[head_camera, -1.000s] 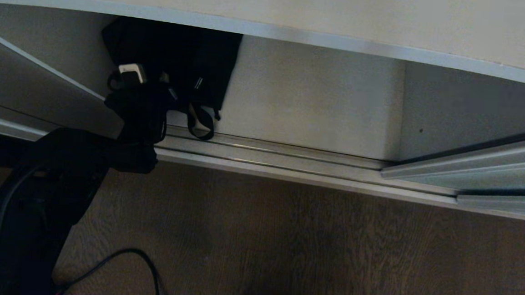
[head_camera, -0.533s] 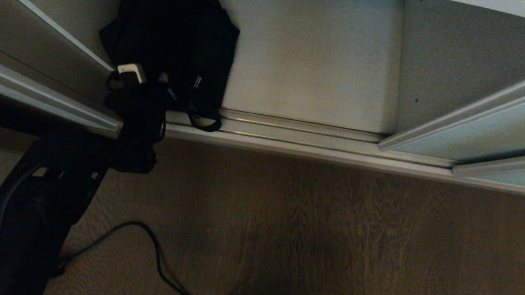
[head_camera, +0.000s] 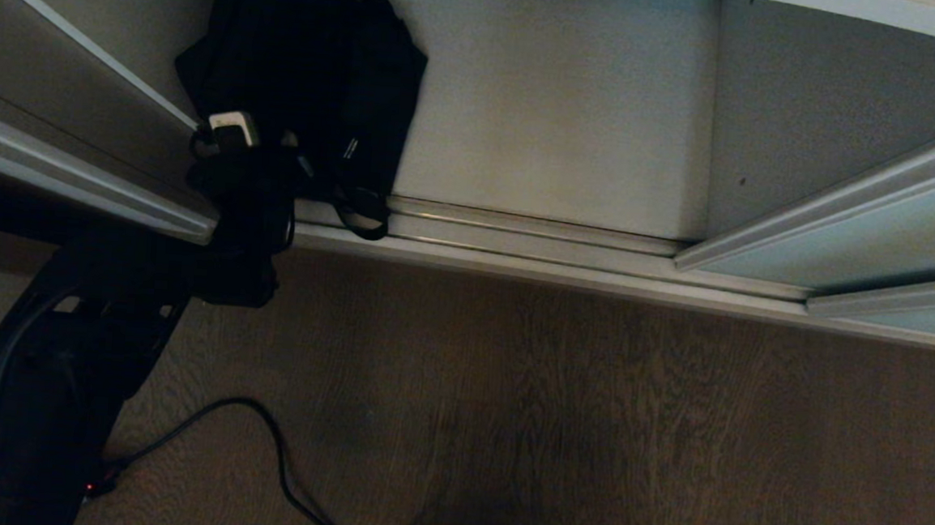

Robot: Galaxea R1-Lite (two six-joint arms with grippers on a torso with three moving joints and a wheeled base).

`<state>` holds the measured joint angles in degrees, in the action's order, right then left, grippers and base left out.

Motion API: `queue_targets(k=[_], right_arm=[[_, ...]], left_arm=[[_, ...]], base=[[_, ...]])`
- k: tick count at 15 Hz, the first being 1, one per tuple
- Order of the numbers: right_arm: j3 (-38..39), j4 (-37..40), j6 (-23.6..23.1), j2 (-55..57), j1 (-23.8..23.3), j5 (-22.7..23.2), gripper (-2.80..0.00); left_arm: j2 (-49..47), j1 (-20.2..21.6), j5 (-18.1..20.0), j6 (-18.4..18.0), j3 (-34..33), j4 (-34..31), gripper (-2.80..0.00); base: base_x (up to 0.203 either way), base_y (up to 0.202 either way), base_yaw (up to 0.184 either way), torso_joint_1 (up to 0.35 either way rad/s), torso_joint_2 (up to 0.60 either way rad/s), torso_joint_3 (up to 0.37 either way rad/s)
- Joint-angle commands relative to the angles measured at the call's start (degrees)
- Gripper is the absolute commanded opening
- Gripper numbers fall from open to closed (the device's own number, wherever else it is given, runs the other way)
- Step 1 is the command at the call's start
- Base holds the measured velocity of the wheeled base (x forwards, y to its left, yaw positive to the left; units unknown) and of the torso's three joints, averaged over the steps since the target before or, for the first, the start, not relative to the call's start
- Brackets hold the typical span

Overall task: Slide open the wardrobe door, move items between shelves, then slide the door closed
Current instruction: Place the basket on the higher shelf

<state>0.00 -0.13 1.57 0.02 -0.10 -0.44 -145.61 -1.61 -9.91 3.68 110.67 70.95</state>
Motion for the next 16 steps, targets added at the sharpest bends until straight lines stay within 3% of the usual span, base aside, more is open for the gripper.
queue_targets(k=[1,5,11,16], right_arm=[[0.1,0.0,0.0,0.0,0.0,0.0,-2.80],[0.1,0.0,0.0,0.0,0.0,0.0,-2.80],[0.1,0.0,0.0,0.0,0.0,0.0,-2.80],[0.1,0.0,0.0,0.0,0.0,0.0,-2.80]], left_arm=[[1.6,-1.2,-1.6,0.3,-0.1,-2.0,-2.80],[5.8,-3.9,-4.1,1.6,-3.2,-4.2,-2.80],[18.0,-7.4,-5.9,3.4,-17.6,-10.0,-2.80],[26.3,-10.0,-8.3,3.4,-28.3,-10.6,-2.80]], base=[[0.000,0.000,0.000,0.000,0.00,0.000],[0.000,0.000,0.000,0.000,0.00,0.000],[0.000,0.000,0.000,0.000,0.00,0.000],[0.000,0.000,0.000,0.000,0.00,0.000]])
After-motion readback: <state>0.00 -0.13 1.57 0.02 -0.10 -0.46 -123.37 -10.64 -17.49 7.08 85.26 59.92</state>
